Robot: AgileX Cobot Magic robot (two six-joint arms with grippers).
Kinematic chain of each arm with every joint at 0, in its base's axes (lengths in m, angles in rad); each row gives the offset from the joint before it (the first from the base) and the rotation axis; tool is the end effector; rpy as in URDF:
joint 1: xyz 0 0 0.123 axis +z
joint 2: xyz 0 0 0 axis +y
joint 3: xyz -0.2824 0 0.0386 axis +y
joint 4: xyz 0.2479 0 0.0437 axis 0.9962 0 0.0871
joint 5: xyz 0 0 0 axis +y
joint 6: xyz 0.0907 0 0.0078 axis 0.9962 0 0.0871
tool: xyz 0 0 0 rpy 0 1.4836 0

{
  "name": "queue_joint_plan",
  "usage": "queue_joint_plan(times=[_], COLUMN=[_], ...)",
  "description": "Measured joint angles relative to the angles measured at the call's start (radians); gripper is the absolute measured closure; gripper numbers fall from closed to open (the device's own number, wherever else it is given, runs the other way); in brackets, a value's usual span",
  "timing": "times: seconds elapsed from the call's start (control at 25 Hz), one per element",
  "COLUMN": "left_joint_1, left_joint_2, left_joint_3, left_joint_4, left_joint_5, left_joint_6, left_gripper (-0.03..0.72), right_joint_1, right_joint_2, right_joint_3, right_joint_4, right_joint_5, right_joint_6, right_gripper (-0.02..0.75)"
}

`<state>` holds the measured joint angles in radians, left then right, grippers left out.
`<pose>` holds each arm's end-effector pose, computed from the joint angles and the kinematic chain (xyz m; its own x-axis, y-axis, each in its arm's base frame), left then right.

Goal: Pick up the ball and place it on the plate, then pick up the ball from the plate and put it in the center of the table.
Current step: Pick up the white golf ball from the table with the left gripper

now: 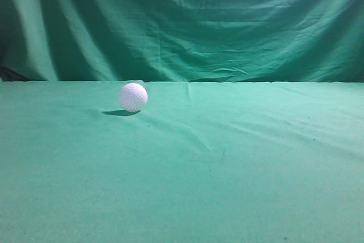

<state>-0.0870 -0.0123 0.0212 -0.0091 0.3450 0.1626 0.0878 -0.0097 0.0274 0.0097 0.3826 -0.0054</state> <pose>0.0530 -0.0049 0.1755 -0.2457 0.1754 -0.9534 0.1291 0.9806 0.1472 0.0522 0.0049 0.1700 -0.3071 -0.0234 -0.9514 -0.0900 0.9959 0.0045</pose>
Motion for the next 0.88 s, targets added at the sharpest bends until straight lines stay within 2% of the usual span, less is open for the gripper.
queue_joint_plan(times=[0.88], left_joint_1=[0.000], left_joint_2=[0.000], left_joint_3=[0.000], left_joint_4=[0.000], left_joint_5=[0.000], left_joint_6=[0.000], left_gripper=[0.688], right_joint_1=[0.000], right_joint_2=[0.000], right_joint_3=[0.000], right_joint_4=[0.000], right_joint_5=[0.000], right_joint_6=[0.000], right_gripper=[0.738])
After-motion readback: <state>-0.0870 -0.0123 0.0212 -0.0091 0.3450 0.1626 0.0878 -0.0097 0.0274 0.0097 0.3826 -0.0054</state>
